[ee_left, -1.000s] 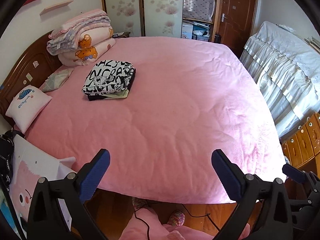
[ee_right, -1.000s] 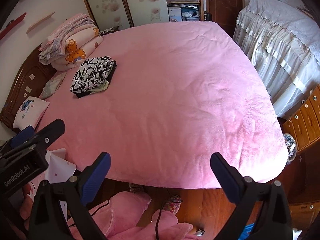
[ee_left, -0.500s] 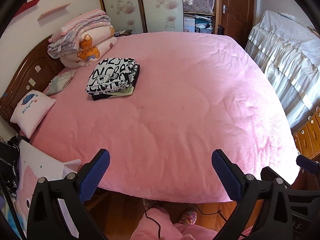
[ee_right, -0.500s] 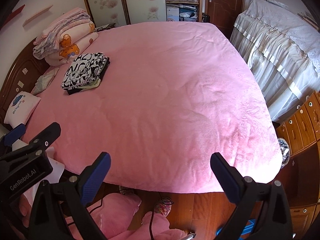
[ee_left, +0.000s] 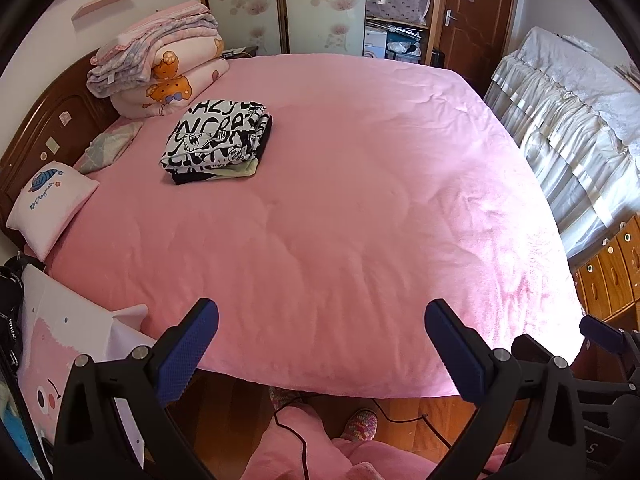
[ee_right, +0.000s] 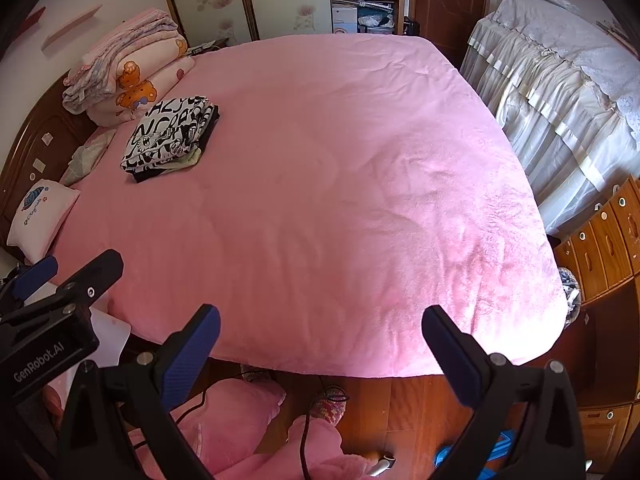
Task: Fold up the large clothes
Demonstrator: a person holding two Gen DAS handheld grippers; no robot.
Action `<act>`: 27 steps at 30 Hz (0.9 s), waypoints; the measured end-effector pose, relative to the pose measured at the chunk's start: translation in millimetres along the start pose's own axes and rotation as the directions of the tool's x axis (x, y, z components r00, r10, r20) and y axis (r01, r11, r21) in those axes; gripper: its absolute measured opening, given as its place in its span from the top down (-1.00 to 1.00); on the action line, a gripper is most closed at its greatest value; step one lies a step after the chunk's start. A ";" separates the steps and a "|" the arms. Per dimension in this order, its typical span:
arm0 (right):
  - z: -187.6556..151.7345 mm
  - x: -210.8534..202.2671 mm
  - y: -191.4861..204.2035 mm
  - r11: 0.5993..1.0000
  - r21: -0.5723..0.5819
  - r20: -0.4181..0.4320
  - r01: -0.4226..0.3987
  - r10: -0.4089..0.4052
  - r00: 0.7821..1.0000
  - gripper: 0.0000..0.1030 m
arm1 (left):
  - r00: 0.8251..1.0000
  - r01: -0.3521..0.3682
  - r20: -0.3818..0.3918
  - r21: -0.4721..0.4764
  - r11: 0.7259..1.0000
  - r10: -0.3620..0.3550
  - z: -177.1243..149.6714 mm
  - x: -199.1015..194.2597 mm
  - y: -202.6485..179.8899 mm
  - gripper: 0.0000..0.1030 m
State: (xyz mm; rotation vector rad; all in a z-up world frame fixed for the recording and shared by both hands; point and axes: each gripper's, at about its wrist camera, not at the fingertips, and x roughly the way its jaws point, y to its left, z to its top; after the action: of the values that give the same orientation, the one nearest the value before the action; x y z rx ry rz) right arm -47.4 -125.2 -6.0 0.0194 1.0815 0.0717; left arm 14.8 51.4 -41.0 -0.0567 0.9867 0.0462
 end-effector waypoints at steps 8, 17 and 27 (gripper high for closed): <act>-2.1 -0.4 6.4 1.000 -0.015 -0.007 0.000 0.000 1.000 -0.98 | 1.000 0.006 -0.012 -0.011 1.000 -0.006 -2.2 2.2 0.9 -0.99; 1.0 3.8 -0.4 1.000 -0.002 -0.022 0.000 0.000 1.000 -0.99 | 1.000 0.000 -0.021 -0.019 1.000 0.000 -2.6 4.0 -2.1 -0.99; 2.6 7.7 -8.5 1.000 0.018 -0.031 0.006 -0.006 0.999 -0.99 | 1.000 -0.005 -0.010 -0.016 1.000 0.005 -1.5 3.1 -6.0 -0.99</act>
State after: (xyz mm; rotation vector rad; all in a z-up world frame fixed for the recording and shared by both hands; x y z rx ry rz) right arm -41.1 -133.0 -11.9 0.0315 1.1135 0.0571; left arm 15.7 45.4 -44.2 -0.0689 0.9970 0.0586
